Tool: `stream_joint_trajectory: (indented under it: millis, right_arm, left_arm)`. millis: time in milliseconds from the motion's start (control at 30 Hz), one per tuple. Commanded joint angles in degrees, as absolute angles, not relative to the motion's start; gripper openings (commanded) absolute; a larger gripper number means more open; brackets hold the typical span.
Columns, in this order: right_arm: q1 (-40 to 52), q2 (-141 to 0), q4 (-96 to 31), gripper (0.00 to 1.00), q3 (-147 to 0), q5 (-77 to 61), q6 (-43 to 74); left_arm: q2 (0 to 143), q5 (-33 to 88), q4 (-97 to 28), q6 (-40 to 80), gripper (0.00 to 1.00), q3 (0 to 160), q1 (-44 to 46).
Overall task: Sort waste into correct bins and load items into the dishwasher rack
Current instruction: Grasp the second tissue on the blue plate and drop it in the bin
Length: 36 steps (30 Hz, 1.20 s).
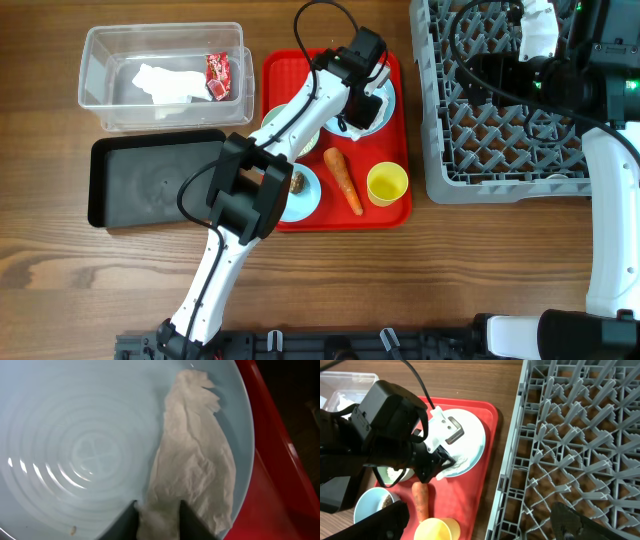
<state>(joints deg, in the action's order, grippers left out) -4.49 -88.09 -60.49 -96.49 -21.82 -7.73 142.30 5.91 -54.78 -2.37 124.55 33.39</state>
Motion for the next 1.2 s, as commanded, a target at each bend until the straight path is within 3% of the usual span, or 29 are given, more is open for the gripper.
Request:
stream_joint_trajectory:
  millis: [0, 533, 700, 1000, 1167]
  right_arm:
    - [-4.58, -88.95, -60.73, 0.94, -97.01, -20.95, -7.53]
    - [-4.58, -88.95, -60.93, 0.94, -97.01, -20.97, -7.53]
    - [-4.58, -88.95, -60.6, 0.94, -97.01, -20.97, -7.53]
    - [-4.58, -88.95, -60.47, 0.94, -97.01, -20.97, -7.53]
    - [-4.58, -88.95, -60.36, 0.94, -97.01, -20.97, -7.53]
  left_arm:
    - [143.04, 5.91, -54.81, -2.74, 0.07, 124.51, 33.76]
    - [129.05, 2.68, -54.81, 0.93, 0.04, 124.51, 31.75]
    - [124.7, -6.44, -54.98, 4.03, 0.04, 124.51, 28.77]
    - [123.2, -19.0, -58.83, 12.32, 0.04, 124.49, 17.89]
    - [123.79, -19.99, -60.99, 17.78, 0.04, 124.49, 10.96]
